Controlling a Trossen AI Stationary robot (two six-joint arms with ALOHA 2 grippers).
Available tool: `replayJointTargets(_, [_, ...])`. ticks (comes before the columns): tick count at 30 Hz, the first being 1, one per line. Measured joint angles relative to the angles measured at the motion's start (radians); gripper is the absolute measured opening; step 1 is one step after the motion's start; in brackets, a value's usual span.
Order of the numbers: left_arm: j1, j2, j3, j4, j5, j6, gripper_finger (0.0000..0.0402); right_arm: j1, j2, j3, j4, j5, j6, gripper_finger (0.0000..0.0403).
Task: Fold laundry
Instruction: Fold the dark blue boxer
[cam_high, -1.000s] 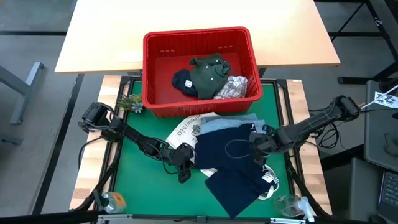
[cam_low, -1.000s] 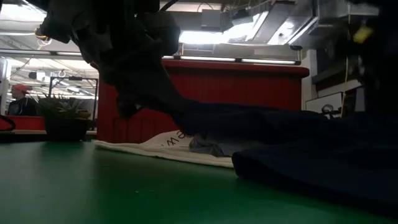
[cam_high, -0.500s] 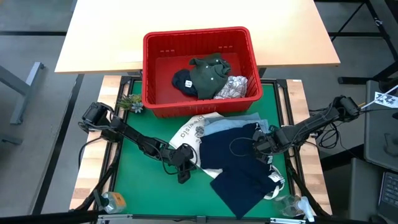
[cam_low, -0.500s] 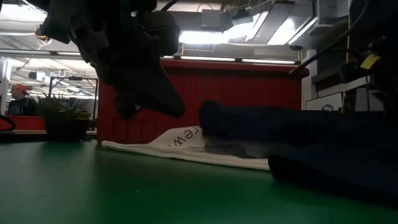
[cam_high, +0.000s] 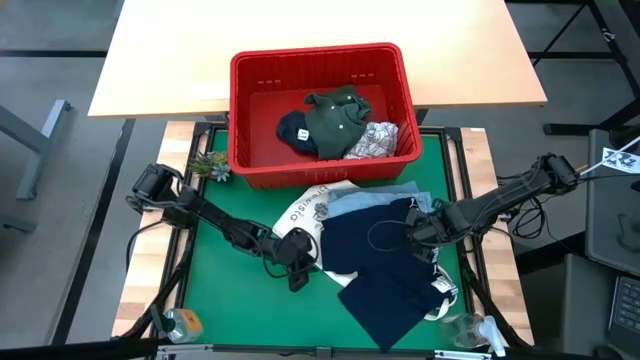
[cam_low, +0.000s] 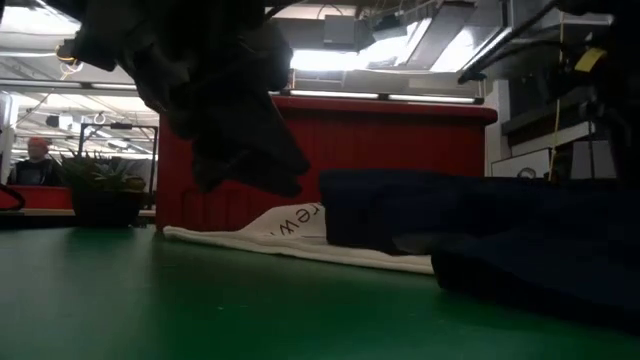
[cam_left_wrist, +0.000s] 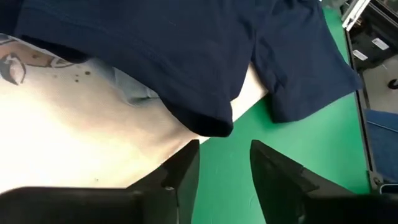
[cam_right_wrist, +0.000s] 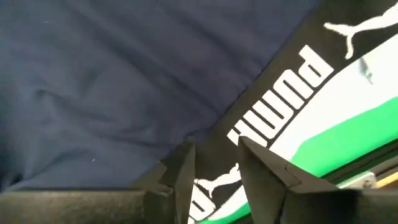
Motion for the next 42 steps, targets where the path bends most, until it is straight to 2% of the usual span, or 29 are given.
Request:
replayJointTargets(5, [0.027, -0.006, 0.000, 0.031, 0.048, 0.011, 0.0140, 0.000, 0.000, 0.055, -0.012, 0.010, -0.040, 0.0122])
replayJointTargets(11, [0.090, -0.009, 0.001, 0.157, 0.076, 0.064, 0.0121, 0.000, 0.000, 0.076, -0.014, 0.166, -0.068, 0.0122])
replayJointTargets(14, [0.138, -0.010, 0.001, 0.163, 0.102, 0.060, 0.0114, -0.002, 0.000, 0.079, -0.011, 0.187, -0.093, 0.0122])
replayJointTargets(19, [0.226, -0.010, 0.001, 0.168, 0.099, 0.061, 0.0112, -0.051, 0.000, 0.079, 0.013, 0.233, -0.095, 0.0122])
replayJointTargets(23, [0.285, -0.010, 0.001, 0.163, 0.085, 0.061, 0.0111, -0.122, 0.000, 0.052, 0.111, 0.295, -0.127, 0.0122])
replayJointTargets(28, [0.307, -0.001, 0.001, 0.124, 0.040, 0.084, 0.0111, -0.231, 0.000, 0.002, 0.232, 0.222, -0.245, 0.0122])
replayJointTargets(31, [0.307, 0.017, 0.001, 0.122, 0.037, 0.087, 0.0111, -0.286, 0.000, -0.020, 0.277, 0.209, -0.252, 0.0122])
replayJointTargets(38, [0.306, 0.030, 0.000, 0.123, 0.037, 0.087, 0.0111, -0.378, 0.000, -0.043, 0.298, 0.161, -0.301, 0.0122])
replayJointTargets(42, [0.315, -0.005, 0.000, 0.137, 0.038, 0.088, 0.0111, -0.396, 0.000, -0.043, 0.301, 0.156, -0.303, 0.0122])
